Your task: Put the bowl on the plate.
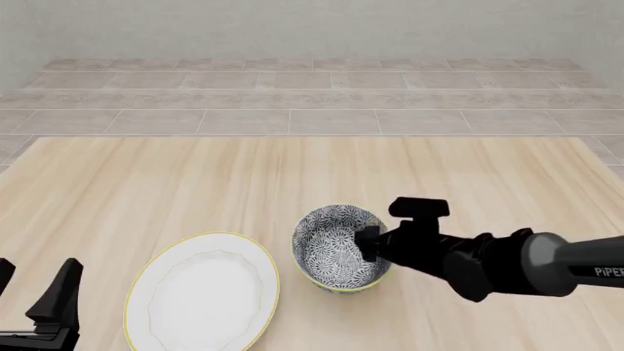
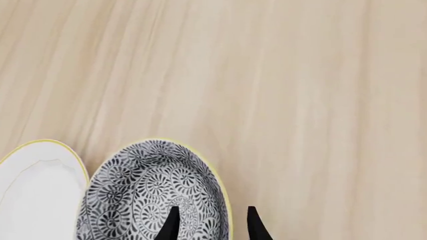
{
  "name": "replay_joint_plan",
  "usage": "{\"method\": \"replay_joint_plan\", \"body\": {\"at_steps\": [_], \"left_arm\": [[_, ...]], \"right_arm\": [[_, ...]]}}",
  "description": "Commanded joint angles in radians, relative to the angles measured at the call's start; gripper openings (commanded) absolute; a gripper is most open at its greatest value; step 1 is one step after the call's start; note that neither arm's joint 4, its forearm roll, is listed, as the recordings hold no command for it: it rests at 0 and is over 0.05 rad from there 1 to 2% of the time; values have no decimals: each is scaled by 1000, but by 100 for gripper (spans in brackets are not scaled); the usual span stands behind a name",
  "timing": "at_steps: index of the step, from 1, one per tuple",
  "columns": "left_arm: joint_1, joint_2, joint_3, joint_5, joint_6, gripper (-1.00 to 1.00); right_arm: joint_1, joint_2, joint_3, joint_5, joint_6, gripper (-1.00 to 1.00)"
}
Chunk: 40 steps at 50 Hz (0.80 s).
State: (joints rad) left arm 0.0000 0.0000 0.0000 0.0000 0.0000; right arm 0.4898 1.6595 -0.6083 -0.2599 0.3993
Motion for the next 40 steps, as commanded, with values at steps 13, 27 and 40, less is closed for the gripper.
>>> {"method": "replay_joint_plan", "body": {"at_steps": [13,27,40], "left_arm": [[0,0,0,0,0,100],[0,0,0,0,0,100],[0,0,0,0,0,100]], "right_arm": [[4,5,-1,-5,2,100],[-6,-10,-3,5,-19,-100],[-8,-26,4,9,-14,-100]]}}
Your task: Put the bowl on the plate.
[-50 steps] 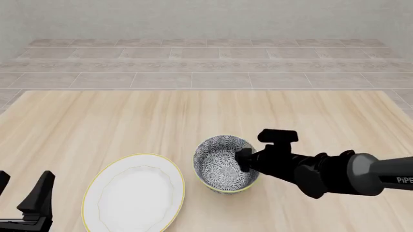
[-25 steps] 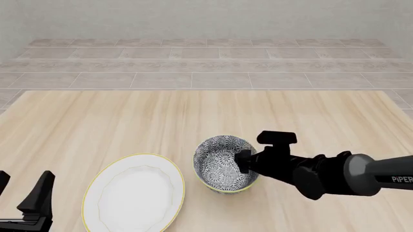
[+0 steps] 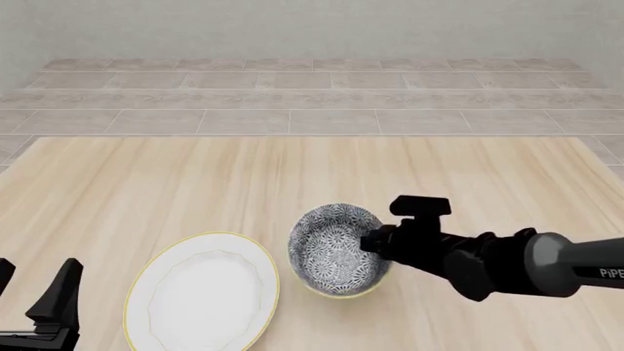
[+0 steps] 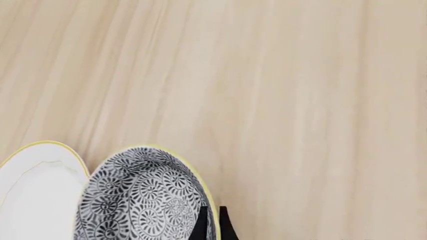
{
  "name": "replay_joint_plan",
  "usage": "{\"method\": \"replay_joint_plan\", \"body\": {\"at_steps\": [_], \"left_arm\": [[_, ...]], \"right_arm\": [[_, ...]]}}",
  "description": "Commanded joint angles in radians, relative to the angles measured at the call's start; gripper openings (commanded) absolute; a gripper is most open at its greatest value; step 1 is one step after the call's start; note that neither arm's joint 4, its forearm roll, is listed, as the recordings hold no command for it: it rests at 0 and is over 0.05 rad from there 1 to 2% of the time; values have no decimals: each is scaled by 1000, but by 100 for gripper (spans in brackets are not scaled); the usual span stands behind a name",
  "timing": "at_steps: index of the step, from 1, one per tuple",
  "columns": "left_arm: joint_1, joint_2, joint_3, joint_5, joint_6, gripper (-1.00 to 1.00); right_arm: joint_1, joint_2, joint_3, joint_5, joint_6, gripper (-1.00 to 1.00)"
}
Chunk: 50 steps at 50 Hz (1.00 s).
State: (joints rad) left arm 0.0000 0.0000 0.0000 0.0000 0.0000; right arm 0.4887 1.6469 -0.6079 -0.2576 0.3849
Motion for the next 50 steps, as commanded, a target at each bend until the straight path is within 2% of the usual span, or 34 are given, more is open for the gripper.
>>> {"method": "replay_joint_plan", "body": {"at_steps": [1,26,50], "left_arm": [[0,0,0,0,0,100],[0,0,0,0,0,100],[0,0,0,0,0,100]], "right_arm": [[-10,-21,4,12,1,-100],[-25,-153,11,37,66,-100],[-17,-288,-66,150,19,-100]]}}
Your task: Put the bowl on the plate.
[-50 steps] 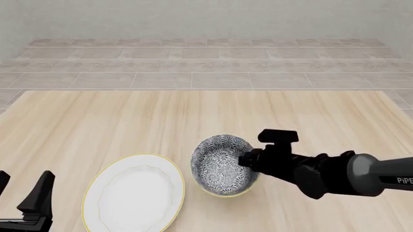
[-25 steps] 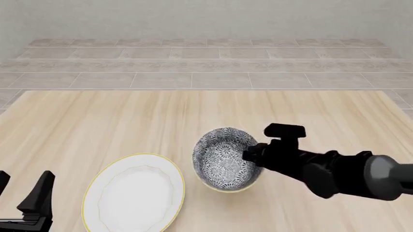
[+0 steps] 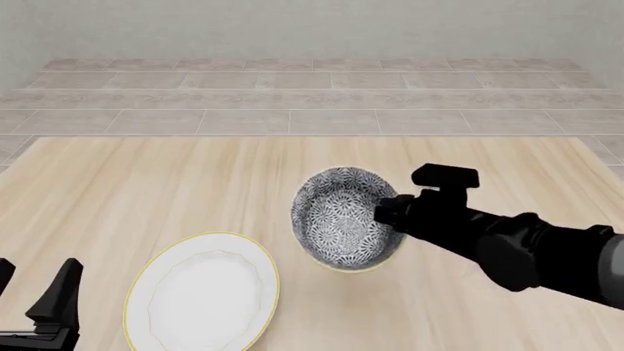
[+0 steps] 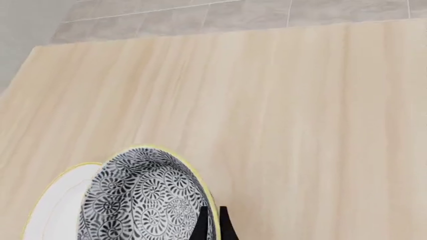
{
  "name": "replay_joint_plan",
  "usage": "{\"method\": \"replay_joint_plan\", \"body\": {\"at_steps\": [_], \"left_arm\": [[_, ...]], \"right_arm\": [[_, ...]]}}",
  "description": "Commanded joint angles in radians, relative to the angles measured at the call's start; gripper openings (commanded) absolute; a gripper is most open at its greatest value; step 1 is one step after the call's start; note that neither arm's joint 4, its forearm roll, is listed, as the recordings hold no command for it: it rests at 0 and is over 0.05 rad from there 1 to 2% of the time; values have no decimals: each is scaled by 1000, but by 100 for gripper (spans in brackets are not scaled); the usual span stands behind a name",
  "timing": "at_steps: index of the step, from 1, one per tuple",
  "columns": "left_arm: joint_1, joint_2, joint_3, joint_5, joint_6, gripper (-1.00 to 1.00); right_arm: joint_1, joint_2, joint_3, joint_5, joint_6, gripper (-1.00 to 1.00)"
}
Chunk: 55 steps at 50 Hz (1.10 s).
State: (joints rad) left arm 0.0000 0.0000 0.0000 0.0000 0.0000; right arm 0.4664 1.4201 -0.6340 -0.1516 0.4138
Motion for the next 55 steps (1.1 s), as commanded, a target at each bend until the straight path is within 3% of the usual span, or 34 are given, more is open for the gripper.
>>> {"method": "replay_joint_plan", "body": {"at_steps": [1,16,55], "left_arm": [[0,0,0,0,0,100],[0,0,0,0,0,100],[0,0,0,0,0,100]], "right_arm": [[10,-67,-48,51,-11,-100],[25,-70,-89,73,-17,-100],[159,35,-188,37,7,-100]]}}
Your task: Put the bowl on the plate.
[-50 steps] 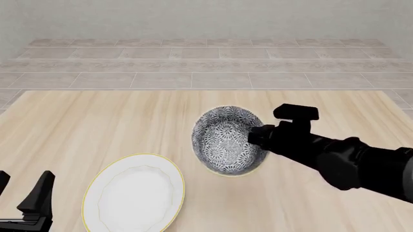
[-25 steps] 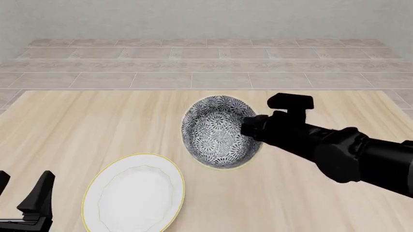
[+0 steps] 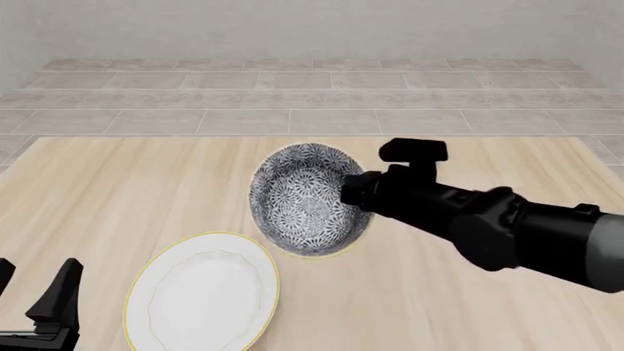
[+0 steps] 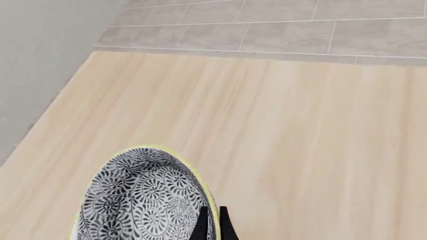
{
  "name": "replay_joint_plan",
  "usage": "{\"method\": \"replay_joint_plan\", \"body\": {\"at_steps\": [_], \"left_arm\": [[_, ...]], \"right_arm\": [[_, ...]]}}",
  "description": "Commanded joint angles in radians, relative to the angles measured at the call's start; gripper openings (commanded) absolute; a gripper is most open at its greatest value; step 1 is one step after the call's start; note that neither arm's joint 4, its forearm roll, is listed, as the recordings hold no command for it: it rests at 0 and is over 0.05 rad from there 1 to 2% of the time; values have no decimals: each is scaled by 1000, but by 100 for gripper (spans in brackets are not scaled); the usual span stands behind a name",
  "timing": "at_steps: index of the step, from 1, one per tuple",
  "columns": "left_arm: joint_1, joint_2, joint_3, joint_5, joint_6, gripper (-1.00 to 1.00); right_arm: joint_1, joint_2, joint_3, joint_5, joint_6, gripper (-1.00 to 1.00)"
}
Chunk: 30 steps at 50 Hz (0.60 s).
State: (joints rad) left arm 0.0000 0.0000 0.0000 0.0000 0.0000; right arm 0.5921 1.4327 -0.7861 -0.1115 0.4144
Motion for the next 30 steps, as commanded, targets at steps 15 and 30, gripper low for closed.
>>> {"method": "replay_joint_plan", "body": {"at_steps": [15,30], "left_arm": [[0,0,0,0,0,100],[0,0,0,0,0,100]], "right_arm": [[65,57,-96,9,0,-100],[120,103,-161,33,-3,-100]]}}
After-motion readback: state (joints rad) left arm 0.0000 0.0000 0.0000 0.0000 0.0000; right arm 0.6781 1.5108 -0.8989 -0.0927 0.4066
